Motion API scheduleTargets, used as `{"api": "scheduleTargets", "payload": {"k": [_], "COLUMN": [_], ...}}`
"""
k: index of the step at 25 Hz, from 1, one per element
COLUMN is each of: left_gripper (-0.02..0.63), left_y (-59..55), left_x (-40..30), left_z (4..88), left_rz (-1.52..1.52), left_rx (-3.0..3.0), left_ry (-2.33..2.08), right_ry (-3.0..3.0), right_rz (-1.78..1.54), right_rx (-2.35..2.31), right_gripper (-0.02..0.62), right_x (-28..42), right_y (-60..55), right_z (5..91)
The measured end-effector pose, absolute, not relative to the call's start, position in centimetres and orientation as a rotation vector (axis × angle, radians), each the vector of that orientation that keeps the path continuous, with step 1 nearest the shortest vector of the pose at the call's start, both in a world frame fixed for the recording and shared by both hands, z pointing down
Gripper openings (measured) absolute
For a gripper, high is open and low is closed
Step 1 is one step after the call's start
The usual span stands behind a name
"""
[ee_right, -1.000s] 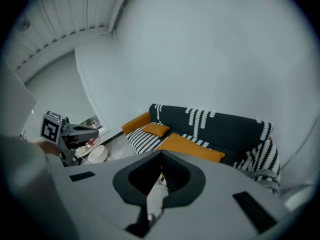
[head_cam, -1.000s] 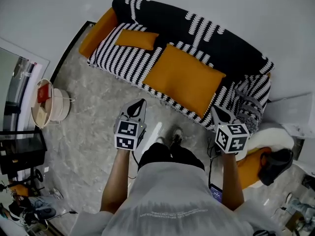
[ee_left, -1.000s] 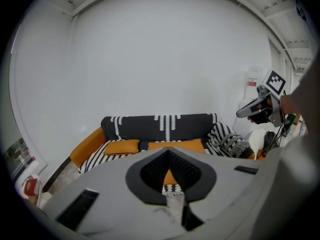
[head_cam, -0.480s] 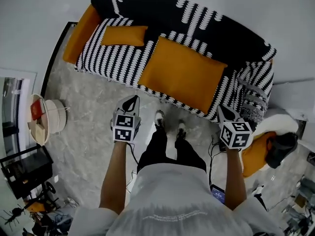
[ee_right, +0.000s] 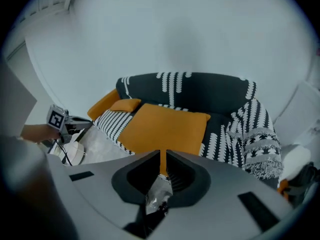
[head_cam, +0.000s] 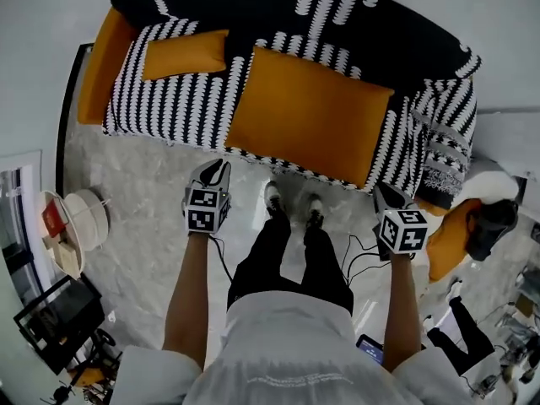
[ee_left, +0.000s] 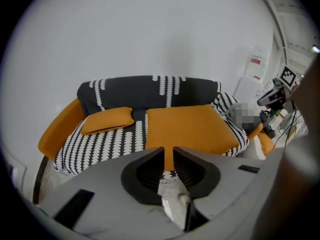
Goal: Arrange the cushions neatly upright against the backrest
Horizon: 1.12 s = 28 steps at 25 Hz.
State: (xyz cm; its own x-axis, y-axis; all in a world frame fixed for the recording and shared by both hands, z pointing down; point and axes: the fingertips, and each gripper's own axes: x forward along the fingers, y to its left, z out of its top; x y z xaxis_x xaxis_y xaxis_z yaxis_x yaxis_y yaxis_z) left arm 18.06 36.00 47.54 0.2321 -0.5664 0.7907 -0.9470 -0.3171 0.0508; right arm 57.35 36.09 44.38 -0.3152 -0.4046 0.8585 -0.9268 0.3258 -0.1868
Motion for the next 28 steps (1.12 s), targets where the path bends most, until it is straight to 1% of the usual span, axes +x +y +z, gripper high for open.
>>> {"api": "scheduleTargets", "payload": {"k": [3, 6, 11, 13, 15, 23, 28], "left_gripper": [0.101, 0.101, 0.101, 0.118, 0.120, 0.130, 0.160], "left_y": [35.6, 34.8, 34.6, 34.7, 34.8, 35.1, 34.5], "left_x": [17.9, 17.0, 15.4, 14.8, 14.1, 13.0, 12.8], "left_z": [51.2, 54.7, 61.0, 63.3, 65.3, 70.8, 72.6], "left_rz": [0.966, 1.002, 1.085, 1.122, 1.159, 1.212, 1.258], "left_rx": [1.985, 1.984, 1.950, 1.937, 1.924, 1.892, 1.872], "left_ry": [-1.306, -1.277, -1.256, -1.243, -1.238, -1.239, -1.252], "right_ry": [-1.816, -1.773, -1.701, -1.678, -1.662, -1.628, -1.601], "right_rz": [0.942, 0.942, 0.967, 0.980, 0.992, 1.020, 1.009], "right_rx": [1.148, 1.150, 1.161, 1.159, 1.155, 1.129, 1.089], "right_gripper": [0.037, 0.061, 0.084, 0.091, 0.092, 0.112, 0.152], "right_x": [58.1, 58.9, 61.2, 61.9, 62.5, 63.4, 63.6], "right_y": [37.1, 37.3, 38.5, 39.0, 39.6, 42.0, 42.9], "right_z": [47.6, 50.9, 57.0, 59.3, 61.4, 67.6, 69.8]}}
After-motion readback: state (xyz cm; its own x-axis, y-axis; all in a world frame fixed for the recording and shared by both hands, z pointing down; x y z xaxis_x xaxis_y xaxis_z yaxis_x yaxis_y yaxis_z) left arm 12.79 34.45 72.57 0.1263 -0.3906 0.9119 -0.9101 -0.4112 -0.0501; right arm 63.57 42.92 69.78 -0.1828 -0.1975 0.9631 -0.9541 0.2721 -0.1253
